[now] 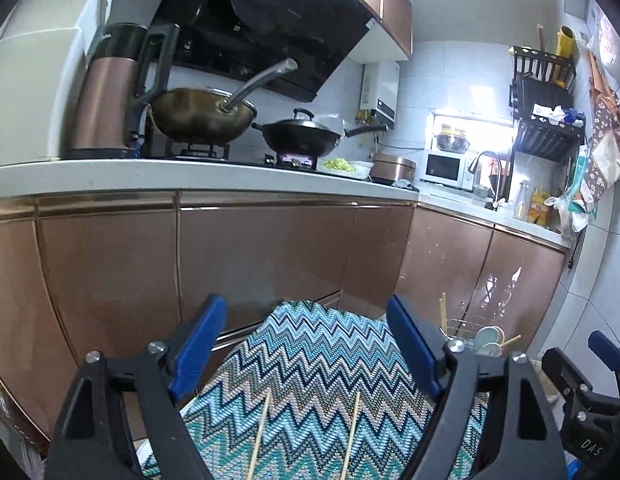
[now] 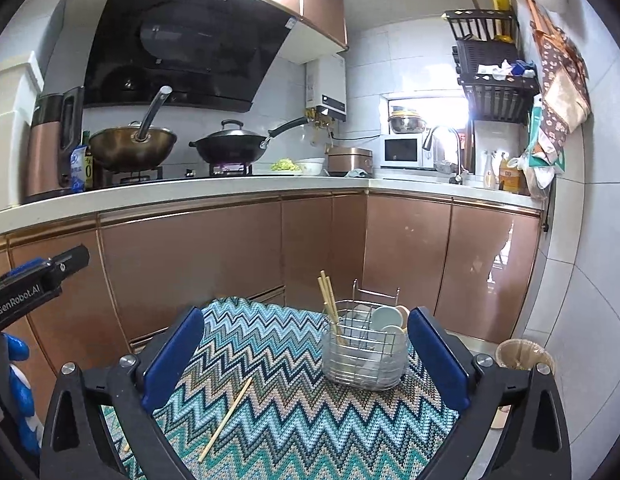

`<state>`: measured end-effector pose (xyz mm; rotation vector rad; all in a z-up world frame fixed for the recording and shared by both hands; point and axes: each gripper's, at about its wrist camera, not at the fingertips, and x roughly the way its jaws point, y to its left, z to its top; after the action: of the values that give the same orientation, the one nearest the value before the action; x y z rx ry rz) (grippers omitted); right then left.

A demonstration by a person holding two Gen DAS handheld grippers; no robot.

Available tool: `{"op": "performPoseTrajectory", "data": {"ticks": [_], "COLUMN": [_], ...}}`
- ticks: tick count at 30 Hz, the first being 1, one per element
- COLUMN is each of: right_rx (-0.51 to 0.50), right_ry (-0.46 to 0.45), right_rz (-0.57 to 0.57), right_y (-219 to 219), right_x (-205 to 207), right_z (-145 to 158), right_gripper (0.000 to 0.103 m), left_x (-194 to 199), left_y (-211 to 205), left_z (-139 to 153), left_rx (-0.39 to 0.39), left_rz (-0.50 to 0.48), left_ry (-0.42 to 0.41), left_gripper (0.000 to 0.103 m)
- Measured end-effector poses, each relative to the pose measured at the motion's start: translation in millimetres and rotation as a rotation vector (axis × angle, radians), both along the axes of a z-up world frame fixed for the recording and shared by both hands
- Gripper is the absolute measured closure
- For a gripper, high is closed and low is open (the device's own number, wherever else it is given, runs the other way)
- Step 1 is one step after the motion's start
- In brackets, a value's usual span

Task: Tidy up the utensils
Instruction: 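Move both grippers down toward the last two chopsticks on the mat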

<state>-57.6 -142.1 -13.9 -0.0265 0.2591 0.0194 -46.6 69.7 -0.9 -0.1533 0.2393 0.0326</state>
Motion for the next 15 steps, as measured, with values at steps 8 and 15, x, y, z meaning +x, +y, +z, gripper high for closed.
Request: {"op": "performPoseTrajectory", "data": {"ticks": [8,15], "right_rx": [-0.016,-0.038], "right_ry": [0.003,-0.028], "right_rz": [-0.026,-0.022], "right_y": [21,35], "right_x": [-13,-32], "right_z": [11,24], "right_gripper": [0.000,0.000], "left_x": [-20,-32], "left_y": [17,36], "left_z": [7,9], "left_rx": [0.014,0.039], "left_rz": [0.059,0.111], "left_ry": [-0.031,-0.011], "left_gripper": [0.021,0.016]}}
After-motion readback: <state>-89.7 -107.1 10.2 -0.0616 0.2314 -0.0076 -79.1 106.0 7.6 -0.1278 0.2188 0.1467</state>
